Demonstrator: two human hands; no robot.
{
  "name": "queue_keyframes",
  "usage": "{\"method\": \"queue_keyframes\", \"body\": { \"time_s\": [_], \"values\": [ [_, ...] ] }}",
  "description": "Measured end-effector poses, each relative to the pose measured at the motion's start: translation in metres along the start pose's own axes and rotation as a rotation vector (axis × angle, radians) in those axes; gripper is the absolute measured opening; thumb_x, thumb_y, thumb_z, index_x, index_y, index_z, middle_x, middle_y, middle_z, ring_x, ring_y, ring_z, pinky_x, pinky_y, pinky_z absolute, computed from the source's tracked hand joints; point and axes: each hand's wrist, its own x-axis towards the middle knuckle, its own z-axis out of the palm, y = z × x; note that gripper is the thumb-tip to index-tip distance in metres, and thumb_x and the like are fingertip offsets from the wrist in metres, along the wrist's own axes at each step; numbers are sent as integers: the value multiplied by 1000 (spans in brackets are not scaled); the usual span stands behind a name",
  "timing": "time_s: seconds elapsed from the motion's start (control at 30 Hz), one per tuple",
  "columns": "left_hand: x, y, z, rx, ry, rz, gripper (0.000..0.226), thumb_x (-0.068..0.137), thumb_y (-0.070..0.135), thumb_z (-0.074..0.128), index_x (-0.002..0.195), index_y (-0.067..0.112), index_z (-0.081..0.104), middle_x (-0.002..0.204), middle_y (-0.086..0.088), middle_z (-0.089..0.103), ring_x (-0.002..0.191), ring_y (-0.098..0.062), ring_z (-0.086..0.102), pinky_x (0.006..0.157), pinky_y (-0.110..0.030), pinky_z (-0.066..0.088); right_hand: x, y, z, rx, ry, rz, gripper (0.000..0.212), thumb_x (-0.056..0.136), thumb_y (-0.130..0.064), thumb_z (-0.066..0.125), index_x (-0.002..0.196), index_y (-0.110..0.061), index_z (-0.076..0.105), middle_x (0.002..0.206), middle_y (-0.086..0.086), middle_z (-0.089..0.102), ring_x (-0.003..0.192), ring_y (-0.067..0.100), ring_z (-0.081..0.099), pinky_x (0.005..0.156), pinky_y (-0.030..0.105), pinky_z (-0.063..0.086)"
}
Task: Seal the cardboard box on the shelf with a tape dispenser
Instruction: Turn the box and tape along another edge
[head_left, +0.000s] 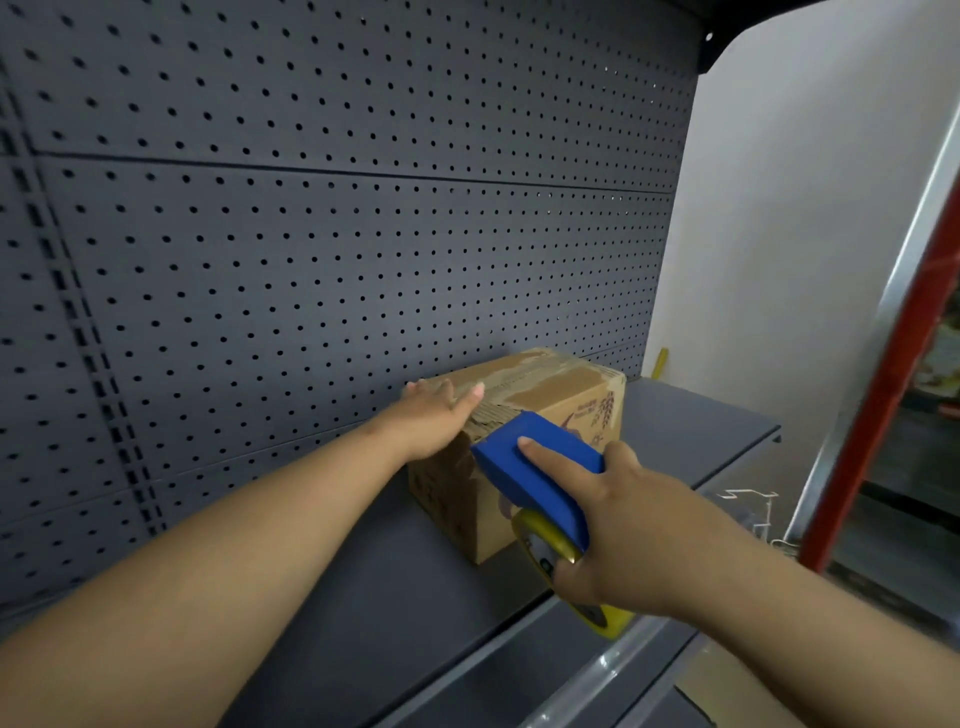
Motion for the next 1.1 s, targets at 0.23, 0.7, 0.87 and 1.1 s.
{"method": "queue_keyframes", "body": {
  "time_s": [0.23,0.7,0.87,1.1],
  "values": [
    [13,3,16,41,64,-131,65,96,48,18,149,10,17,160,-13,5,148,-29,-3,119,-53,7,-5,4,2,32,8,-23,93,75,-57,54,143,-51,-10,127,11,29,98,33,55,81,38,51],
    [-3,23,12,150,67,-227,58,98,42,16,151,18,10,161,-6,-2,148,-24,-6,117,-54,-2,-35,21,9,91,53,-88,89,76,-57,52,142,-53,-7,121,9,33,97,30,56,82,39,53],
    [-6,26,13,160,72,-243,59,98,42,16,151,19,9,161,-6,-3,148,-23,-6,117,-53,-4,-41,24,7,44,73,-121,88,76,-55,52,142,-51,-6,117,10,34,91,30,57,78,38,53],
    [-11,29,9,171,60,-236,59,99,40,16,152,17,8,161,-8,-3,148,-23,-7,117,-52,-4,-27,26,8,51,-16,-107,89,73,-56,56,143,-52,1,123,11,36,95,29,55,78,38,53]
  ]
}}
